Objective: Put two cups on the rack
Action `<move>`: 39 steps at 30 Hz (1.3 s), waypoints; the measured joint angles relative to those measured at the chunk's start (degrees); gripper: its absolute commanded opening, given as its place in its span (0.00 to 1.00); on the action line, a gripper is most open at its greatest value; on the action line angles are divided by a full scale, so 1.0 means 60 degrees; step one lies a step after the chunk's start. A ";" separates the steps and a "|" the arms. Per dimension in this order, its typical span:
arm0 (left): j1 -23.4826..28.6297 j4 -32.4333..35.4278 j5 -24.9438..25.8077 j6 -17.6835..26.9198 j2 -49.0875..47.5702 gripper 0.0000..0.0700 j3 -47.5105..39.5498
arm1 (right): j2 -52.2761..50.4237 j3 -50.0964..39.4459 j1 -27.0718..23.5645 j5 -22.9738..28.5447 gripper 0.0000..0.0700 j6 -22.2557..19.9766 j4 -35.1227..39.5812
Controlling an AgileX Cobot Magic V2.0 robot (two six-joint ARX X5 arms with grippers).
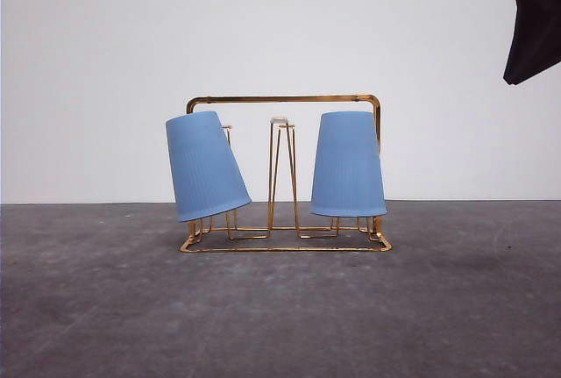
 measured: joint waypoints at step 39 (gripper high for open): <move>0.0000 0.0004 -0.0009 0.0000 0.0001 0.00 0.0000 | -0.9361 -0.7637 -0.3322 -0.0571 0.02 -0.1949 0.3088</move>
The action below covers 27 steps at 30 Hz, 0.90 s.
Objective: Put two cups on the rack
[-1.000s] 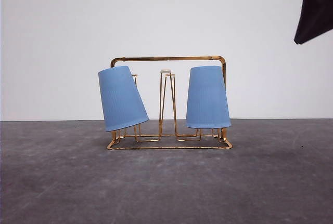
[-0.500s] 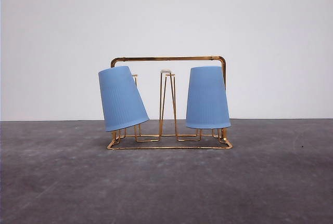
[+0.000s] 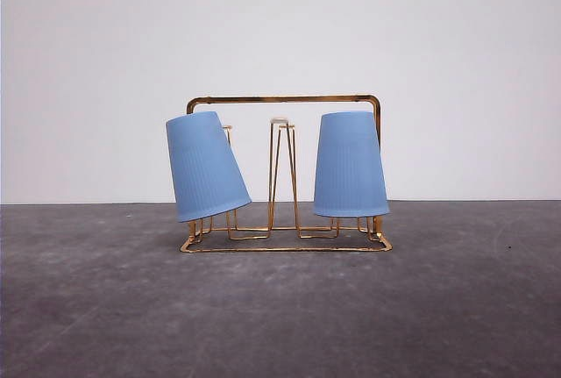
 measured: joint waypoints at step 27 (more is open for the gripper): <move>0.0000 0.0000 -0.0010 0.0000 0.0003 0.00 0.0000 | -0.0056 -0.0071 0.0197 -0.0177 0.02 -0.0156 0.0106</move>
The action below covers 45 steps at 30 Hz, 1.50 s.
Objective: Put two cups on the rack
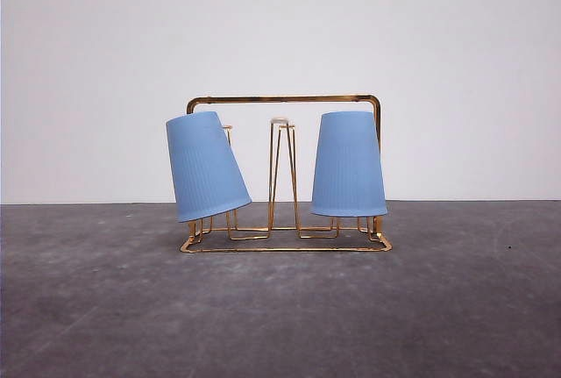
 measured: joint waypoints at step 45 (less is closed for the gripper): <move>0.0000 0.0000 -0.0001 0.0000 0.0000 0.00 0.0000 | 0.0000 0.0000 0.0000 -0.0002 0.02 0.0000 0.0001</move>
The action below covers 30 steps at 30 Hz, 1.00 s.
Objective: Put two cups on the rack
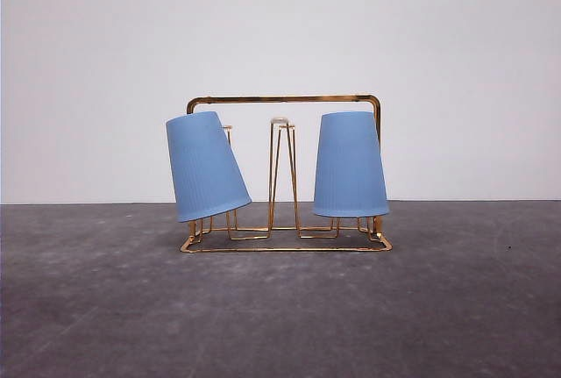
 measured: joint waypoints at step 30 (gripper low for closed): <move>0.0000 0.0000 0.0000 0.0000 0.0000 0.00 0.0000 | 0.0000 0.0000 0.0000 0.0002 0.02 0.0000 -0.0004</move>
